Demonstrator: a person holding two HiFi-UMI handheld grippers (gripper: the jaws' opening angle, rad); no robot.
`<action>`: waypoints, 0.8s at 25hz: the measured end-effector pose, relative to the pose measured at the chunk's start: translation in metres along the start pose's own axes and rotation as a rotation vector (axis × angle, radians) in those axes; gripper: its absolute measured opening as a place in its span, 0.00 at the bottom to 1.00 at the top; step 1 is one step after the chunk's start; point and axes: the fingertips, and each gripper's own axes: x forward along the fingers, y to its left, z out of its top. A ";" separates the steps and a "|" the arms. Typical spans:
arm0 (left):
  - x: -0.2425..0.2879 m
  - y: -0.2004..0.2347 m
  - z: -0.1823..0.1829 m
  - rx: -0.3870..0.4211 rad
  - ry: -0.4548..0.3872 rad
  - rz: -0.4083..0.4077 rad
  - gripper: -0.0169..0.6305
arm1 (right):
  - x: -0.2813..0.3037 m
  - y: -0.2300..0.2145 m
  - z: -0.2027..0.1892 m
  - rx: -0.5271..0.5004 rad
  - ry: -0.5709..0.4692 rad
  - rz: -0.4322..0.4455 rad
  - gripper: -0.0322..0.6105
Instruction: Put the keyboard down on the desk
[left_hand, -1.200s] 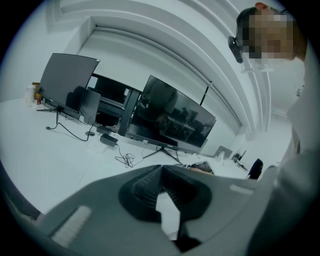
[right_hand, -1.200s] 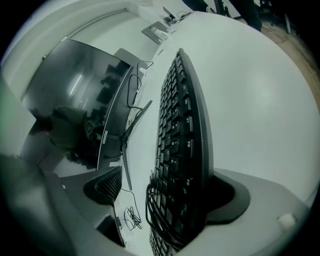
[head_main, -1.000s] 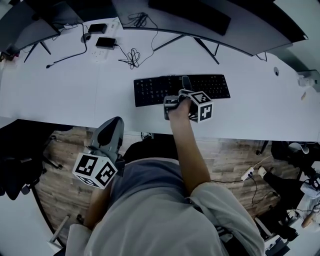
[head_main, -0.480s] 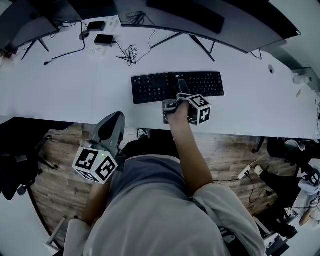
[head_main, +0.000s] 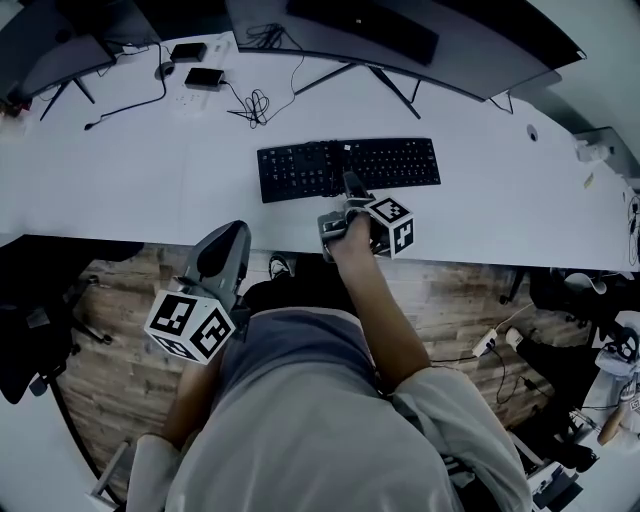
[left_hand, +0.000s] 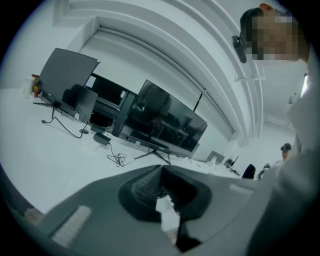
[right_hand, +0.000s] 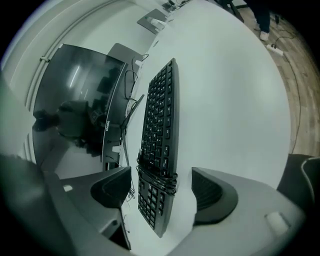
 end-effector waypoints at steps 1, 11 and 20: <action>-0.001 0.000 -0.001 0.000 -0.001 -0.002 0.03 | -0.002 0.000 -0.001 -0.011 0.007 0.002 0.63; -0.003 -0.005 -0.005 -0.002 -0.012 -0.022 0.03 | -0.029 0.007 -0.009 -0.168 0.056 0.042 0.58; -0.008 0.001 -0.002 0.002 -0.020 -0.016 0.03 | -0.052 0.037 -0.027 -0.359 0.100 0.152 0.52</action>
